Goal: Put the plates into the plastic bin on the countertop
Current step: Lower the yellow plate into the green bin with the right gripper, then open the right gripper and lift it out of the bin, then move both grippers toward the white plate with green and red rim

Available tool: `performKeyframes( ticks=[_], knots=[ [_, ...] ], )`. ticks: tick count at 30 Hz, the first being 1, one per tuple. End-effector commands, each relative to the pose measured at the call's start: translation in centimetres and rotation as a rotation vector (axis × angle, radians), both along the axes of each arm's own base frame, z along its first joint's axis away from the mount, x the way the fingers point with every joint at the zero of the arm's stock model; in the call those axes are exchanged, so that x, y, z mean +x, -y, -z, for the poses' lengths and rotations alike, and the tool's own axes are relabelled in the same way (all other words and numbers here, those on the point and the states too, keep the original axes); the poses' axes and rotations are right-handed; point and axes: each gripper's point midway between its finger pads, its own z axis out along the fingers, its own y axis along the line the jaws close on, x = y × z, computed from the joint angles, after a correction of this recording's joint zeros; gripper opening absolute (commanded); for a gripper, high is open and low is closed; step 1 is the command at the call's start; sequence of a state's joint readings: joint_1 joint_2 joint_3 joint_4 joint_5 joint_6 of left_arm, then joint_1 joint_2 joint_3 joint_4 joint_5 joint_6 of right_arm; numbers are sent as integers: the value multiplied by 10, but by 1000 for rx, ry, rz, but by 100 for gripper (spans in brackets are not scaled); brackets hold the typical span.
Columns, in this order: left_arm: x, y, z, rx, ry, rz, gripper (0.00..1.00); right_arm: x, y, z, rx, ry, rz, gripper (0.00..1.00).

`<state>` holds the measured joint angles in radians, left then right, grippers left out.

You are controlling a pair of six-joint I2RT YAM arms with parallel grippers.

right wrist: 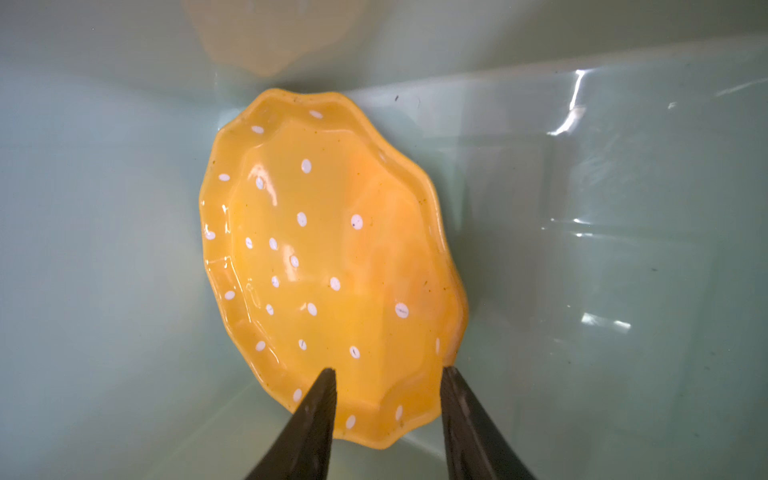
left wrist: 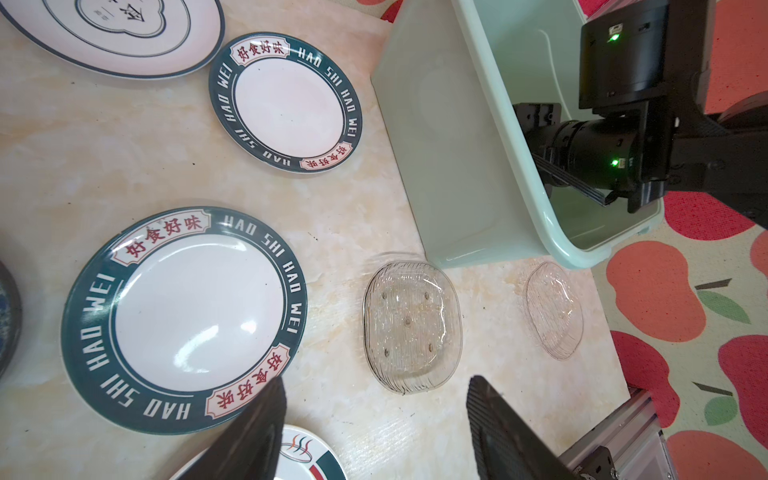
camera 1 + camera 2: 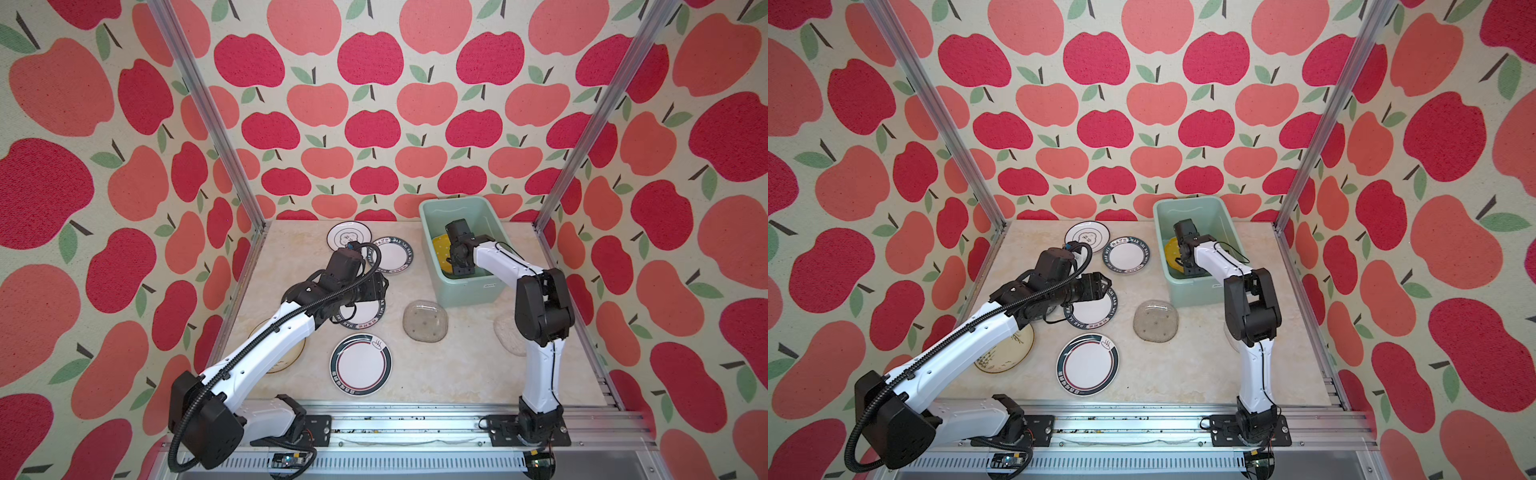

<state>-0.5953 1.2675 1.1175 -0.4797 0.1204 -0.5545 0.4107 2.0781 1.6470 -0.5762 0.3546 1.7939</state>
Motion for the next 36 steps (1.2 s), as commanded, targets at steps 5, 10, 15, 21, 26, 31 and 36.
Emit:
performKeyframes(
  ticks=[5, 10, 15, 21, 26, 31, 36],
  knots=[
    [7, 3, -6, -1, -10, -4, 72, -1, 15, -4, -29, -15, -78, 63],
    [7, -2, -19, -5, 12, -24, 72, 12, 18, -51, -77, 81, -193, 68],
    [-1, -17, -39, 14, 55, -46, 73, 15, 12, -121, -150, 209, -373, 69],
    [-24, -54, -69, 29, 121, -115, 89, -13, -6, -200, -257, 353, -661, 69],
    [-55, -81, -92, -57, 105, -146, 99, -65, -30, -248, -320, 525, -946, 69],
    [-84, -94, -111, -147, 99, -147, 99, -123, -42, -268, -255, 682, -1105, 68],
    [-109, -101, -129, -212, 83, -144, 99, -172, -62, -273, -137, 773, -1235, 67]
  ],
)
